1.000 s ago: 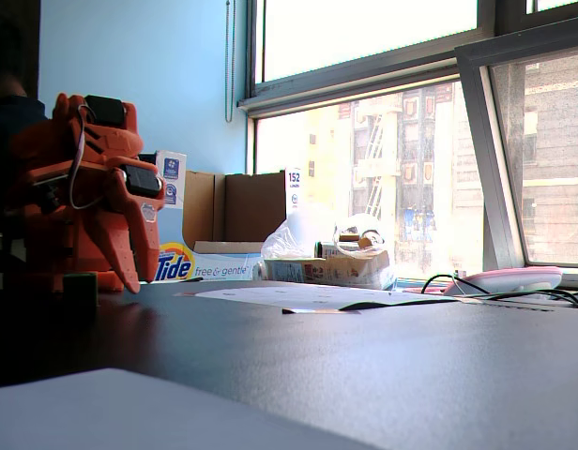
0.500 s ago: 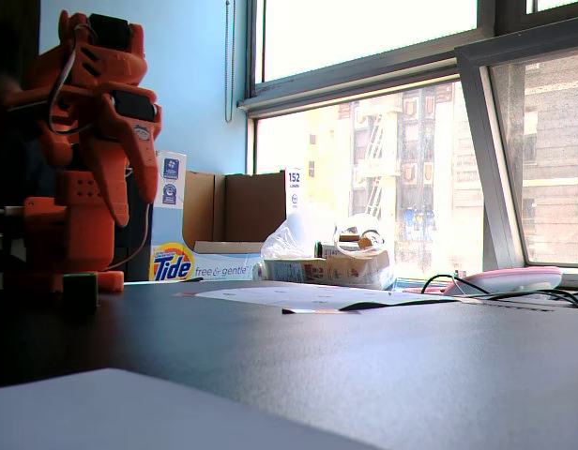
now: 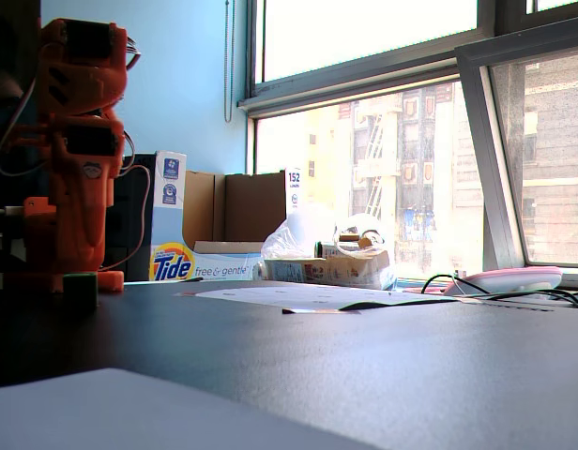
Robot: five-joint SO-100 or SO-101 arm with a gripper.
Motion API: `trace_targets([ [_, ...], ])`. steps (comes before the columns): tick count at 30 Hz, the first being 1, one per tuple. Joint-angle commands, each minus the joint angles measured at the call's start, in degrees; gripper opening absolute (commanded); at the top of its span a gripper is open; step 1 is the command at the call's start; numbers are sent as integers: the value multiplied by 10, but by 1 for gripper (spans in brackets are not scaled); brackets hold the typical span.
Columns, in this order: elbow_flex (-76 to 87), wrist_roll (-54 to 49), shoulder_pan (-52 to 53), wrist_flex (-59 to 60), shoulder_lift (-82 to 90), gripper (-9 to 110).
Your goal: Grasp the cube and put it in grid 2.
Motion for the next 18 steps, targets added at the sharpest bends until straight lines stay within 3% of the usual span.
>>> trace_targets([
  [1, -9, 4, 12, -11, -16, 41],
  [18, -5, -2, 28, -47, -93, 41],
])
